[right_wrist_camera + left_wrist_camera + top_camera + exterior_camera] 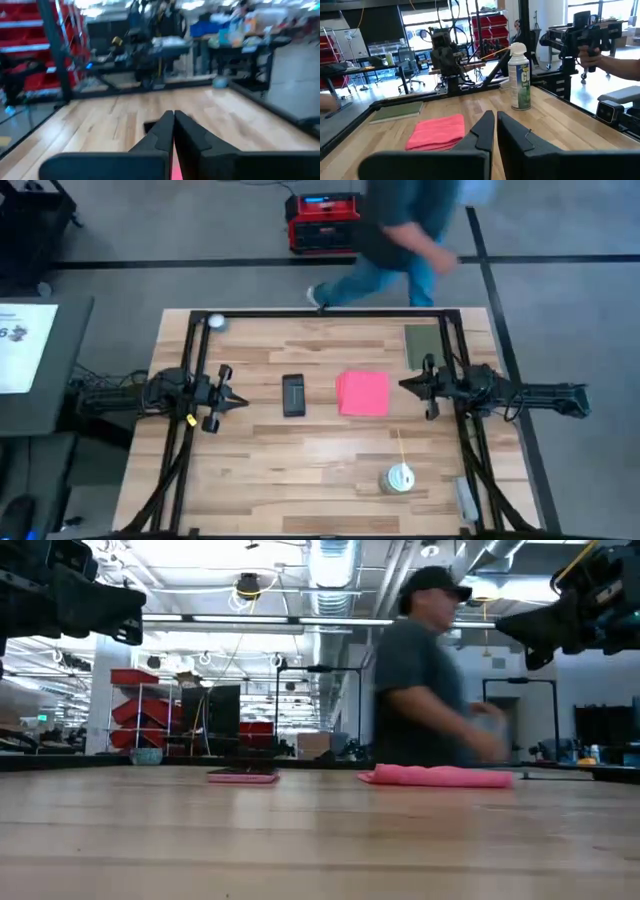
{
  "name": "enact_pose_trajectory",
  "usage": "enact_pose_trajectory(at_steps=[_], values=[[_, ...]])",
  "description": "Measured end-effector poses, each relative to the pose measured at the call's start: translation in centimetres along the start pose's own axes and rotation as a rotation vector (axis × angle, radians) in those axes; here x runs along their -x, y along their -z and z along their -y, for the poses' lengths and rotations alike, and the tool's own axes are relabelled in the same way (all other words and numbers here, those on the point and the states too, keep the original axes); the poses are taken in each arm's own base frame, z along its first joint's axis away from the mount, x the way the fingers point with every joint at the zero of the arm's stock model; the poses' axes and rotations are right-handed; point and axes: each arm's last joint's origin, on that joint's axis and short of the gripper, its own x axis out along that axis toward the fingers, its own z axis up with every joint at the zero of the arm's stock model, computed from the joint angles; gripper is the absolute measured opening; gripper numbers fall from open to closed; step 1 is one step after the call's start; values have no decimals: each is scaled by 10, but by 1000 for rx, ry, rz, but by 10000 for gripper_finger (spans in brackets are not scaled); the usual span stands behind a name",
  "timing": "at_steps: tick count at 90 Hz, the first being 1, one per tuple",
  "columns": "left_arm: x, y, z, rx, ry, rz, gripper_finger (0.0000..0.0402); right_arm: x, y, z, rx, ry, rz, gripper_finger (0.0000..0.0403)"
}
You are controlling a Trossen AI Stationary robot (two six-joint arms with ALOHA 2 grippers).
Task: Apply microfiber cloth
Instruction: Move the pink microfiber cloth to the bottom of the table
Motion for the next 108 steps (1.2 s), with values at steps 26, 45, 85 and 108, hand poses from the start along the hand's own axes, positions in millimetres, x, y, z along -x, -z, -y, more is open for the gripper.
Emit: enact_pose_trajectory(at_steps=[26, 45, 85, 108], values=[[0, 0, -1, -2, -26, -3, 0, -25, -31, 4, 32, 58, -86, 0], [0, 0, -2, -67, -81, -15, 0, -84, -58, 3, 79, 23, -305, 0], [0, 1, -4, 58, -125, -19, 0, -201, -47, 10, 194, 81, -1013, 0], [0, 0, -4, 11, -125, -11, 0, -194, -66, -7, 299, 213, -1186, 0]])
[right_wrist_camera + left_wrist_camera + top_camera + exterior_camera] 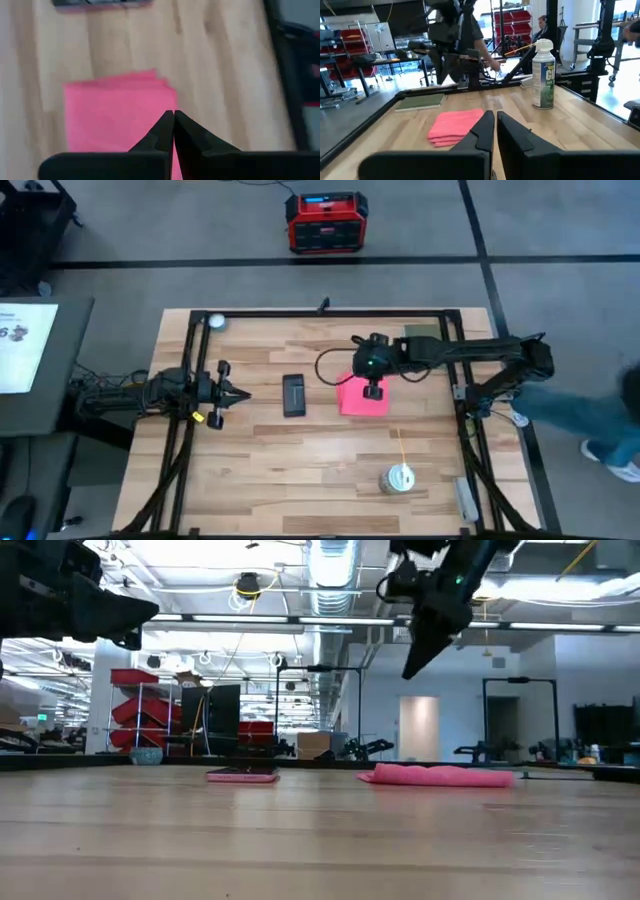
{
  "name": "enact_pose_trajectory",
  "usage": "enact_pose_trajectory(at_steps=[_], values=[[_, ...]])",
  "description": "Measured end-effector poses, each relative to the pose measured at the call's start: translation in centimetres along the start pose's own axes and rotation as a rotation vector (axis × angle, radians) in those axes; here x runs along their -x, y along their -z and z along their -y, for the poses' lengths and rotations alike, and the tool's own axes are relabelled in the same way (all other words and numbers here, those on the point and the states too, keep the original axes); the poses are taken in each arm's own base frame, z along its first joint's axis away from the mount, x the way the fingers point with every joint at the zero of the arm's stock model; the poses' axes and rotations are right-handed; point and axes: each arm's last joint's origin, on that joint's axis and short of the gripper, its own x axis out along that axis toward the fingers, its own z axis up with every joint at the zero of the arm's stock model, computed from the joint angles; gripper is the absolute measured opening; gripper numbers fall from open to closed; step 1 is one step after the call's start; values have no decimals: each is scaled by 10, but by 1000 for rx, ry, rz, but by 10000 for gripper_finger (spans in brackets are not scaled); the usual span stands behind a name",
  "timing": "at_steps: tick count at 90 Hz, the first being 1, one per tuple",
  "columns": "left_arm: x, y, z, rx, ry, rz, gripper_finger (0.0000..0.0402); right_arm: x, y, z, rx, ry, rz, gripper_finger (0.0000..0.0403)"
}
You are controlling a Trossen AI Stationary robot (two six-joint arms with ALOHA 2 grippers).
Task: Apply microfiber cloth
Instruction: Move the pink microfiber cloth to the bottom of the table
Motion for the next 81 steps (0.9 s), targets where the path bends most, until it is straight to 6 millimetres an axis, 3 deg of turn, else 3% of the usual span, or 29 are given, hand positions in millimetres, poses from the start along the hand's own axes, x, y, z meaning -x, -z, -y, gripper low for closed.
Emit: enact_pose_trajectory(at_steps=[17, 44, 65, 81], values=[[0, 0, -1, 24, -26, -4, 0, 0, 15, -18, -113, -181, -84, 0], [0, 1, -2, 18, -80, -13, 0, -42, 11, -58, -77, -287, -130, 15], [0, 3, -2, 15, -86, -22, 0, -94, 4, -77, -72, -307, -154, 99], [0, 3, -2, 14, -87, -27, 0, -110, -7, -74, -111, -289, -167, 194]])
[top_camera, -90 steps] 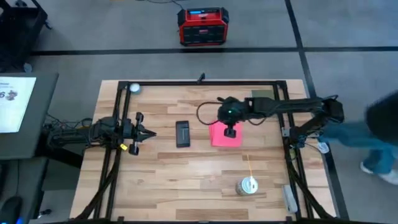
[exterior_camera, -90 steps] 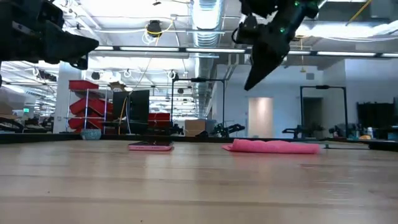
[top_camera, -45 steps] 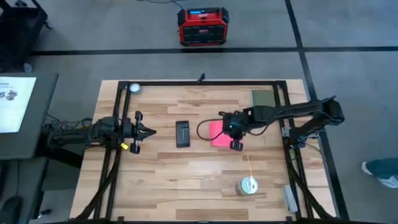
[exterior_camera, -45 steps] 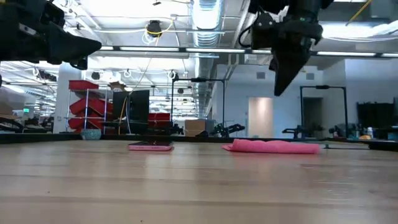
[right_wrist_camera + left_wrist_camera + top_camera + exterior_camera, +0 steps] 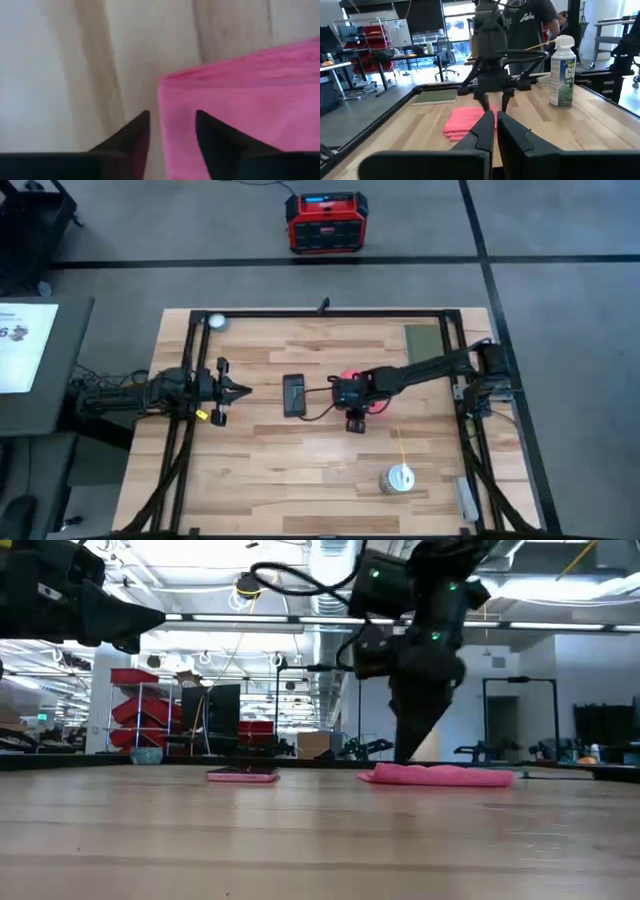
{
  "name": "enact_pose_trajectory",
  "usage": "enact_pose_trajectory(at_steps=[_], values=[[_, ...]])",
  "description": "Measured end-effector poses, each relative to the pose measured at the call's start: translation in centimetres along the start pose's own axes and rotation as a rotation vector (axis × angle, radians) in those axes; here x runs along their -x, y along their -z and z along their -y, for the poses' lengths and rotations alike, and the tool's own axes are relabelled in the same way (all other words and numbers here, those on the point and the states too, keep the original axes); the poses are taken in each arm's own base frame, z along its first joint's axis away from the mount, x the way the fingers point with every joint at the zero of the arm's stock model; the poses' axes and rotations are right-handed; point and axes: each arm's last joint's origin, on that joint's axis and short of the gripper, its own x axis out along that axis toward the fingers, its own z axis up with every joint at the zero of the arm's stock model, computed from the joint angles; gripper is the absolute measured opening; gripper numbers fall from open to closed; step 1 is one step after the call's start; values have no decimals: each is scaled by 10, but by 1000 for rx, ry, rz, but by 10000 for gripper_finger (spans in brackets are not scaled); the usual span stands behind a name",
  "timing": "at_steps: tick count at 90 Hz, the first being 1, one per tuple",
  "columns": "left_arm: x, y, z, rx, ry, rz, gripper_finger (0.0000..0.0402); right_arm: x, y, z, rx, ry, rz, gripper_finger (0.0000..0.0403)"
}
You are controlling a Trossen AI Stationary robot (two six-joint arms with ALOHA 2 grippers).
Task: Apply microfiber cloth
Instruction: Move the pink microfiber cloth to the bottom of the table
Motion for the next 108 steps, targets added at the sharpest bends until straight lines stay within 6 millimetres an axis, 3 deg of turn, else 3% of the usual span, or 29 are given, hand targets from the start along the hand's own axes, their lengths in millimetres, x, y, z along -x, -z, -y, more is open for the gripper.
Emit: enact_pose_trajectory(at_steps=[11, 21, 30, 42, 60, 82, 108], values=[[0, 0, 0, 0, -1, -3, 0, -5, -4, 1, 8, -3, 19, 247], [0, 1, 0, 0, -3, -6, 0, -10, -7, 2, 8, -5, 40, 245], [0, 1, 0, 1, -4, -8, 0, -20, -8, 2, 10, -7, 45, 181], [0, 1, 0, 5, -4, -10, 0, -30, -11, 2, 10, -6, 65, 31], [0, 1, 0, 7, -4, -11, 0, -31, -16, 1, -2, -67, 119, 3], [0, 1, 0, 10, -3, -12, 0, -23, -26, -48, 24, -427, 245, 1], [0, 1, 0, 27, -3, -10, 0, -18, -14, -100, 16, -542, 228, 0]])
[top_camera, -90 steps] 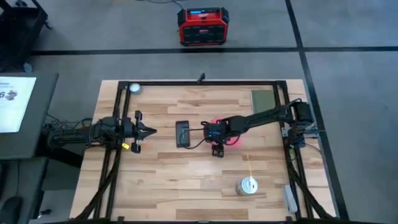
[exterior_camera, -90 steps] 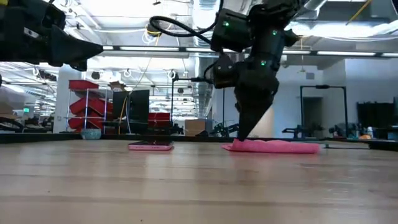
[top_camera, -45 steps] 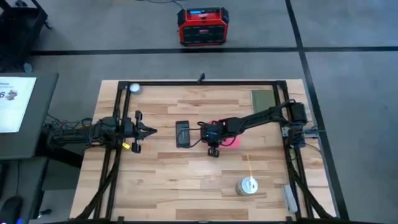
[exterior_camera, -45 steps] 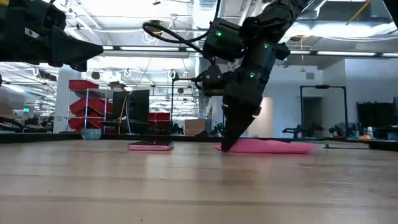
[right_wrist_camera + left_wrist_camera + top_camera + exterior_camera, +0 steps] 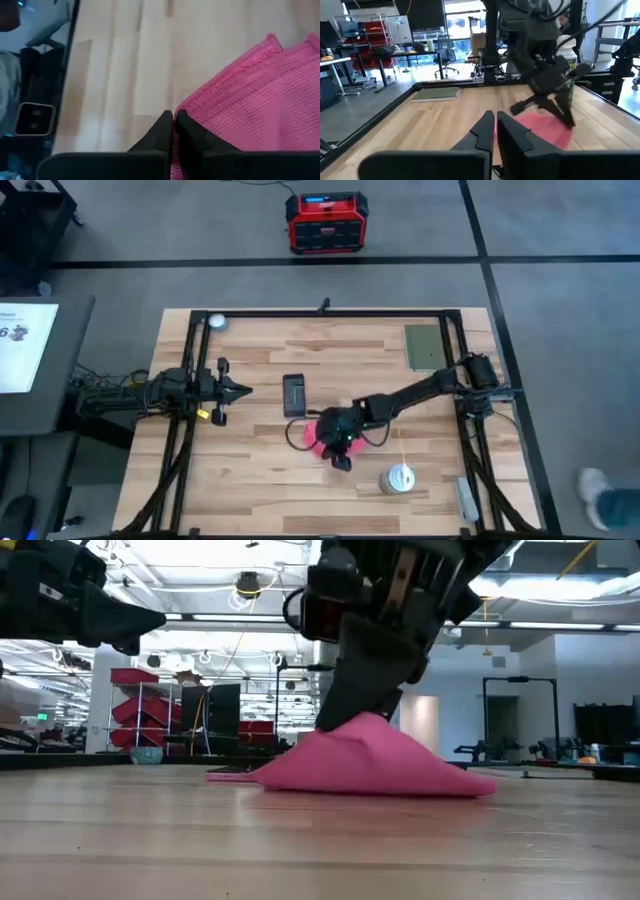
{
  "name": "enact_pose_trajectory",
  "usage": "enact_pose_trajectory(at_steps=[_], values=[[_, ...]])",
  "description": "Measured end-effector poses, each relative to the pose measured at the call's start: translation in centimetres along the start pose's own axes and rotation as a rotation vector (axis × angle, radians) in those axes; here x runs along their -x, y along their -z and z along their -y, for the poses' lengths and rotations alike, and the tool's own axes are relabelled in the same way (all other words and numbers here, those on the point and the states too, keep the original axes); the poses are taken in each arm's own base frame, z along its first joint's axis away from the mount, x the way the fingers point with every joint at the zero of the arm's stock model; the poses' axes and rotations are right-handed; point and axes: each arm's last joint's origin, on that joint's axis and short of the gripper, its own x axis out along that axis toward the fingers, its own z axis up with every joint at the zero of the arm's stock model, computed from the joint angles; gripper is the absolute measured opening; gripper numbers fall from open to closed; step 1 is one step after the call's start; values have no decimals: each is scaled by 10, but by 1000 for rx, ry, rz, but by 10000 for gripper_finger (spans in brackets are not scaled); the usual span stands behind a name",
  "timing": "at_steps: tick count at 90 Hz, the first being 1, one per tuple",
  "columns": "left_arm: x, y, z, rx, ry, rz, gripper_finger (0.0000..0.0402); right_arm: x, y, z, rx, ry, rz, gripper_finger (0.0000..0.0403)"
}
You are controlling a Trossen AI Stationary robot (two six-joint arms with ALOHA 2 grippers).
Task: Apply microfiber cloth
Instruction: Move the pink microfiber cloth to the bottom of the table, then spray the front of the pink phone using the spray bottle
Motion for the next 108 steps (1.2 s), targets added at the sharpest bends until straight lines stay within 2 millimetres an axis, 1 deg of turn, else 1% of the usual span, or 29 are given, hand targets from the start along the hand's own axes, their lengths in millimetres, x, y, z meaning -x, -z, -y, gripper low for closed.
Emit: enact_pose_trajectory(at_steps=[17, 29, 38, 45, 54, 76, 81, 85, 90, 95, 99, 106, 108], values=[[0, 0, 0, 18, 0, 0, 0, -6, 0, -23, 26, -71, 63, 0], [0, 0, 0, 46, 0, 1, 0, -7, -2, -27, 30, -86, 90, 2], [0, 0, 0, 67, 1, 0, 0, -7, -4, -29, 42, -95, 119, 19], [0, 0, 0, 81, 1, -1, 0, -6, -7, -29, 50, -102, 147, 46], [0, 0, 0, 91, 1, -2, 0, -4, -12, -28, 63, -108, 191, 91], [0, 0, 0, 105, 1, -3, 0, 5, -29, -13, 54, -100, 279, 224], [0, 0, 0, 100, 1, -3, 0, 9, -35, -9, 64, -86, 284, 243], [0, 0, 0, 93, 1, -3, 0, 12, -40, -7, 85, -70, 282, 247], [0, 0, 0, 85, 1, -2, 0, 16, -47, -4, 119, -42, 267, 238], [0, 0, 0, 83, 1, -1, 0, 22, -54, 0, 165, -7, 236, 206], [0, 0, 0, 82, 2, -1, 0, 27, -60, 3, 198, 26, 212, 164], [0, 0, 0, 82, 2, -3, 0, 36, -69, 12, 239, 77, 209, 62], [0, 0, 0, 82, 2, -4, 0, 38, -71, 15, 251, 95, 217, 40]])
